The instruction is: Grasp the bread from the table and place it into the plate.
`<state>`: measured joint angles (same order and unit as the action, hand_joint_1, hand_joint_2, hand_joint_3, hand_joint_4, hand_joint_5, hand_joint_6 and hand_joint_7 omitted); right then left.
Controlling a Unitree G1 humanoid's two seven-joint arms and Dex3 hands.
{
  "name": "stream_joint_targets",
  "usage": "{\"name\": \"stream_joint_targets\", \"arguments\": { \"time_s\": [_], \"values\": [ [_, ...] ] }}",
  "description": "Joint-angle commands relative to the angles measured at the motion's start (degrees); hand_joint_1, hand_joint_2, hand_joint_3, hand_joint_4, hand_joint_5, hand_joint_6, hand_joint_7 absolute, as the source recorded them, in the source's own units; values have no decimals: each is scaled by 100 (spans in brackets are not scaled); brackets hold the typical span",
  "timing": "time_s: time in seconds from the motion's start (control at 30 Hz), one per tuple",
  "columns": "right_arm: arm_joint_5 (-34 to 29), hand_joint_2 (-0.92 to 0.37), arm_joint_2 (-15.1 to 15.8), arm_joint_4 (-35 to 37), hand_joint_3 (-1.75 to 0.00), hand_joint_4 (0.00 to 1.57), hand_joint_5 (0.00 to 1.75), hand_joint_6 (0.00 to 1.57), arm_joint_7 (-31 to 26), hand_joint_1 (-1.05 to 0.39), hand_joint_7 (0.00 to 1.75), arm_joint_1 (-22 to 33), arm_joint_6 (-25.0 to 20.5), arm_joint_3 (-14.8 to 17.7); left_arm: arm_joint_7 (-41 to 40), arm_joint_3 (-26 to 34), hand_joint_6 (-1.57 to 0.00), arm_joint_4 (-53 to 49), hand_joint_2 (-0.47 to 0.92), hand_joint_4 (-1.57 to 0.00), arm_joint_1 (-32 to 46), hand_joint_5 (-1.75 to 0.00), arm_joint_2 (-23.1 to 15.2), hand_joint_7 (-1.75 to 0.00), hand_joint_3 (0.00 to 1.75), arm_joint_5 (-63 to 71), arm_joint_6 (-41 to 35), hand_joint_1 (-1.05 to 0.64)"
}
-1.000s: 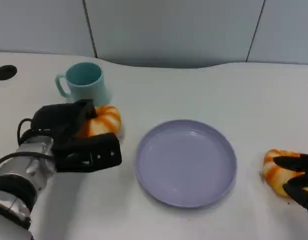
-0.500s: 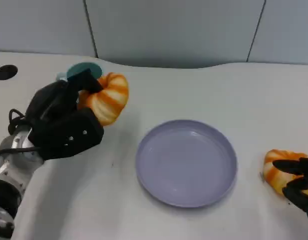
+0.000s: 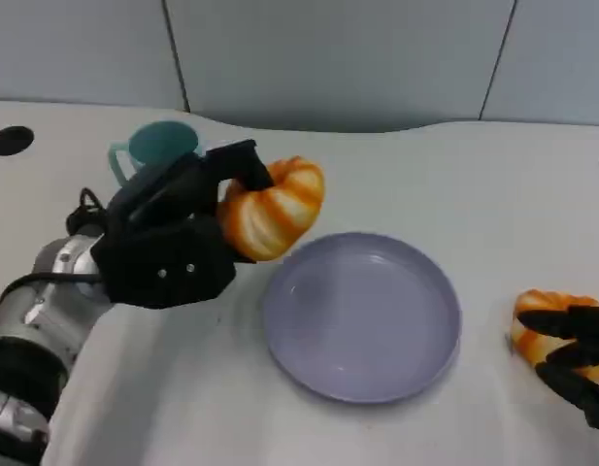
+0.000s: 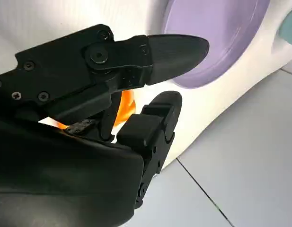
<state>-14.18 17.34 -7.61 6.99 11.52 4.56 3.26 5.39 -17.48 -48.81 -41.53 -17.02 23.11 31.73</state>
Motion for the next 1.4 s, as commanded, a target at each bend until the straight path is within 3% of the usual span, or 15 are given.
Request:
{"name": "stream_joint_targets", "arguments": {
  "time_s": [0.03, 0.47, 0.73, 0.77, 0.8, 0.87, 1.03, 1.1, 1.17, 1.4],
  "values": [
    [-33, -92, 32, -5, -31, 66, 64, 84, -53, -21, 1, -16, 4, -16, 202, -174, -60, -97, 88, -83, -368, -175, 125, -175, 5, 111, 277, -11],
    [-76, -92, -17, -149, -33, 66, 58, 83, -80, -21, 0, 43, -68, -116, 529, -779, -61, -735, 85, -83, -984, -175, 585, -175, 4, 583, 652, -10],
    [-143, -92, -69, -229, -34, 67, 56, 82, -102, -22, 0, 26, -217, -175, -148, -1492, -59, -982, 85, -80, -1330, -175, 385, -175, 3, 1698, 1108, -15],
    [-140, -92, -76, -223, -34, 68, 57, 82, -105, -22, 0, 17, -214, -177, -261, -1626, -52, -979, 85, -71, -1409, -174, 320, -172, 3, 1909, 1176, -21],
    [-123, -92, -83, -210, -34, 69, 57, 82, -100, -22, 0, 9, -197, -174, -361, -1734, -50, -976, 85, -66, -1471, -173, 267, -164, 2, 2079, 1231, -25],
    [-121, -92, -90, -195, -34, 69, 57, 82, -100, -22, 0, 0, -178, -173, -441, -1840, -61, -1009, 84, -66, -1546, -138, 223, -120, 1, 2233, 1294, -35],
    [-204, -92, -115, -308, -34, 68, 57, 82, -98, -23, 0, 1, -355, -195, -213, -1992, -53, -1099, 87, -43, -1753, -103, 130, -79, 0, 2339, 1509, -55],
    [-186, -92, -123, -311, -35, 67, 57, 81, -88, -23, 0, -7, -364, -193, -58, -2043, -59, -1082, 91, -41, -1827, -65, 93, -37, 2, 2345, 1526, -64],
    [-179, -92, -123, -301, -34, 67, 57, 82, -91, -24, 0, -16, -347, -194, -16, -2087, -56, -1054, 92, -38, -1877, -41, 60, -11, 5, 2386, 1561, -70],
    [-172, -92, -134, -315, -34, 67, 57, 82, -89, -24, 0, -33, -398, -196, 627, -2103, -35, -1022, 92, -14, -2013, -19, 0, 0, 15, 2279, 1615, -83]
  ]
}}
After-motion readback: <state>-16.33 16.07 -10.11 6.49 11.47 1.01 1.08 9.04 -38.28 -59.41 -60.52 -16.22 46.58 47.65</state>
